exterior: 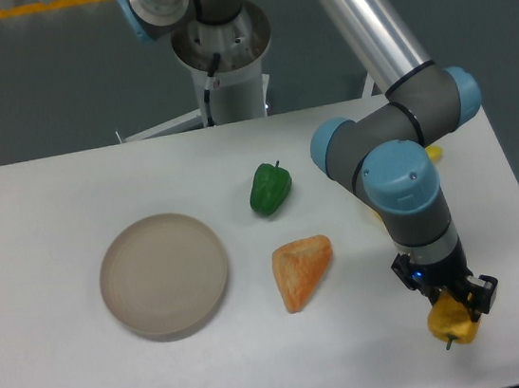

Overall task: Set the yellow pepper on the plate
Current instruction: 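Carry the held yellow pepper with the gripper over the beige plate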

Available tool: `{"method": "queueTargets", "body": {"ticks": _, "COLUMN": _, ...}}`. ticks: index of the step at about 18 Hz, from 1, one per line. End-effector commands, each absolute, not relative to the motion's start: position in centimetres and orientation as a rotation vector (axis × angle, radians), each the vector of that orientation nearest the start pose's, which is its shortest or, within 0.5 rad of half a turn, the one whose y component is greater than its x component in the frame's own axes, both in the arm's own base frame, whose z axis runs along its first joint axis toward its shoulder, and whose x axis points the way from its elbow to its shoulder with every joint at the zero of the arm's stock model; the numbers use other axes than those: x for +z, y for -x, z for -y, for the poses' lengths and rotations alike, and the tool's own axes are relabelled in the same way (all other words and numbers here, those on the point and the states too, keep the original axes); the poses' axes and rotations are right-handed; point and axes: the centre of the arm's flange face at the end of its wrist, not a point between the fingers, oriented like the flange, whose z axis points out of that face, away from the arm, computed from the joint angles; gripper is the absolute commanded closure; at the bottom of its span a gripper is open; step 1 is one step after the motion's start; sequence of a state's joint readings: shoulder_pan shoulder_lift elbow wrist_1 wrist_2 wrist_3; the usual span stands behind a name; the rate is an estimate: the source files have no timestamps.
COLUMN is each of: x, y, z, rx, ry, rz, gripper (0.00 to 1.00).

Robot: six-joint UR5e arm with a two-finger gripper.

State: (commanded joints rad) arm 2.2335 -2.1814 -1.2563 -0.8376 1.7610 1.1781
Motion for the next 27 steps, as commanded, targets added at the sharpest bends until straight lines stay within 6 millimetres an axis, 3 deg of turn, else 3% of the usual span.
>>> {"method": "queueTargets", "body": {"ticks": 7, "x": 35.8, "y": 36.8, "z": -65.9, "rx": 0.69, "ry": 2.861, "rz": -0.66, "gripper": 0.59}}
{"method": "queueTargets", "body": {"ticks": 12, "x": 36.5, "y": 35.1, "z": -64.6, "rx": 0.661, "ry": 2.877, "rz": -0.559, "gripper": 0.59}}
{"method": "queueTargets", "body": {"ticks": 14, "x": 37.4, "y": 31.8, "z": -64.6, "rx": 0.644, "ry": 2.87, "rz": -0.528, "gripper": 0.6}}
{"method": "queueTargets", "body": {"ticks": 16, "x": 37.8, "y": 30.3, "z": -63.4, "rx": 0.62, "ry": 2.875, "rz": -0.445, "gripper": 0.6}}
{"method": "queueTargets", "body": {"ticks": 20, "x": 38.2, "y": 21.8, "z": -62.0, "rx": 0.484, "ry": 2.853, "rz": -0.266, "gripper": 0.6}}
{"method": "queueTargets", "body": {"ticks": 22, "x": 39.0, "y": 19.3, "z": -60.5, "rx": 0.362, "ry": 2.816, "rz": -0.133, "gripper": 0.6}}
{"method": "queueTargets", "body": {"ticks": 26, "x": 39.6, "y": 9.8, "z": -57.8, "rx": 0.115, "ry": 2.763, "rz": 0.017, "gripper": 0.6}}
{"method": "queueTargets", "body": {"ticks": 27, "x": 39.3, "y": 8.4, "z": -57.5, "rx": 0.09, "ry": 2.767, "rz": 0.042, "gripper": 0.6}}
